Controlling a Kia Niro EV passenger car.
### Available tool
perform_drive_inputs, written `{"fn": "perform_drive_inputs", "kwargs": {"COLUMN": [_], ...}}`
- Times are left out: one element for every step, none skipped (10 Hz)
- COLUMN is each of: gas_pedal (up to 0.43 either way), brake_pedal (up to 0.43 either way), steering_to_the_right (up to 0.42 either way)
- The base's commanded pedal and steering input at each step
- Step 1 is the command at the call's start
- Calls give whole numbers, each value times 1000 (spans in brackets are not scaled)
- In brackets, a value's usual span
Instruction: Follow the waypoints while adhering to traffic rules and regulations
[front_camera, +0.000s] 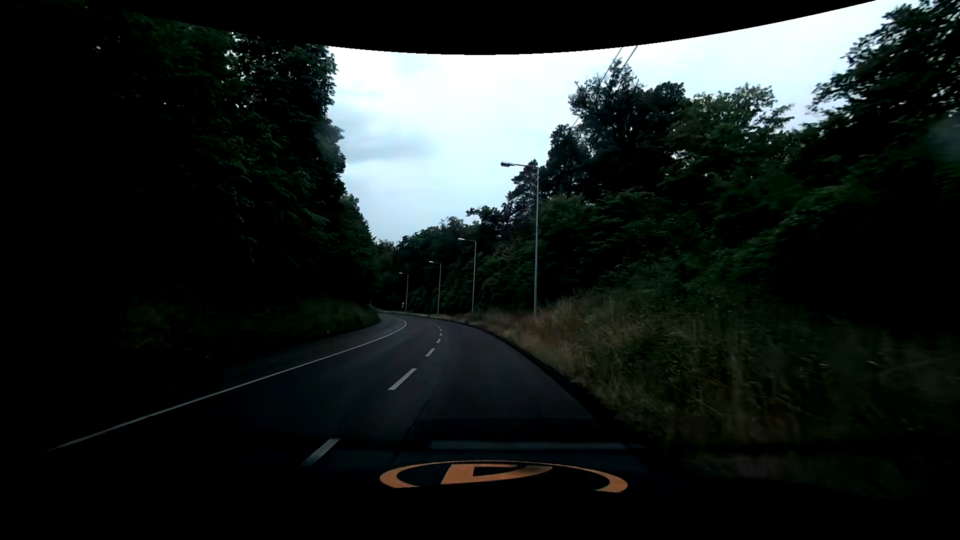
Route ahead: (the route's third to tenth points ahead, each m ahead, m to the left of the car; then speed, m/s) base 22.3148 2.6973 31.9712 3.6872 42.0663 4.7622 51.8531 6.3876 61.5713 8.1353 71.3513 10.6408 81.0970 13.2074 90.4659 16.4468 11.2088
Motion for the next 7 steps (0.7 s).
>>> {"fn": "perform_drive_inputs", "kwargs": {"gas_pedal": [189,189,189,177,138,87,98], "brake_pedal": [0,0,0,0,0,0,0], "steering_to_the_right": [-18,-18,-18,-18,-17,-18,-18]}}
